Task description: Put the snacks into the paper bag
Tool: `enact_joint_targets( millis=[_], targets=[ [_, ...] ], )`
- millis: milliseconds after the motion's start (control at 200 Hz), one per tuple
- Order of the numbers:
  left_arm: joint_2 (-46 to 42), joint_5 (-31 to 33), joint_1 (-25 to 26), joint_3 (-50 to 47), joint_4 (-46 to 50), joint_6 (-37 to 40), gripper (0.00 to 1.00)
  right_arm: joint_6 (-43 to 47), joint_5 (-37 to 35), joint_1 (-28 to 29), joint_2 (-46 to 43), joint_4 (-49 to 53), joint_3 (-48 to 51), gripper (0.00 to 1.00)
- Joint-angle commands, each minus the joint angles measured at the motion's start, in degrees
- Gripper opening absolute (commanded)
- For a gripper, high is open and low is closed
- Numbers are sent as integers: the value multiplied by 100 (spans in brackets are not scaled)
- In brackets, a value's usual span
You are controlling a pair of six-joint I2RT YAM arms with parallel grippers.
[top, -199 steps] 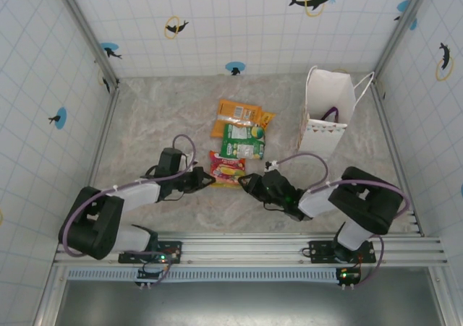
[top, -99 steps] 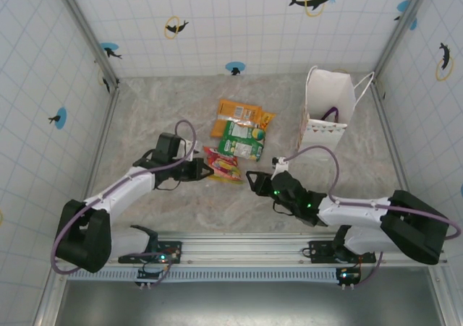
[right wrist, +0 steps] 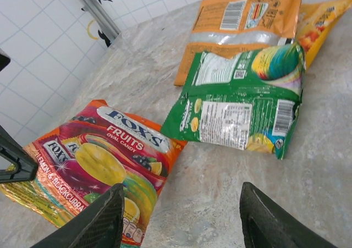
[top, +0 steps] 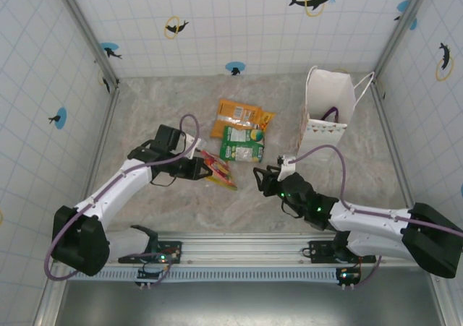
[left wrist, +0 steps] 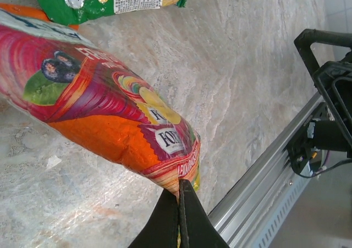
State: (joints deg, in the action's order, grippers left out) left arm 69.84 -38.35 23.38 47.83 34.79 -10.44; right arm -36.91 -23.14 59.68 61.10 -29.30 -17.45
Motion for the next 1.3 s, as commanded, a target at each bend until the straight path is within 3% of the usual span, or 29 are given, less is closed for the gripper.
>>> enact_joint_targets(
  millis=[0,365,505,665,956,1096,1296],
  targets=[
    [-22,-12,44,276,351,191,0,469,-229,17,-192,-43,114,57],
    [-220,18,54,464,244,510,0,1030,-197,-8,-488,-9,169,59],
    [-261,111,56,754,556,1147,0,1523,281,-169,-668,53,133,61],
    [-378,594,481,1006,673,1838,0,2067,951,-419,-873,193,62,62],
    [-431,453,851,1325,1024,2939,0,3329,1653,-441,-971,1118,-423,72],
    [-161,927,934,1508,896,2314,0,3462,1805,-345,-842,1141,-566,75],
    [371,1077,1079,1722,739,1015,0,3861,797,401,-473,716,-698,77]
  ],
)
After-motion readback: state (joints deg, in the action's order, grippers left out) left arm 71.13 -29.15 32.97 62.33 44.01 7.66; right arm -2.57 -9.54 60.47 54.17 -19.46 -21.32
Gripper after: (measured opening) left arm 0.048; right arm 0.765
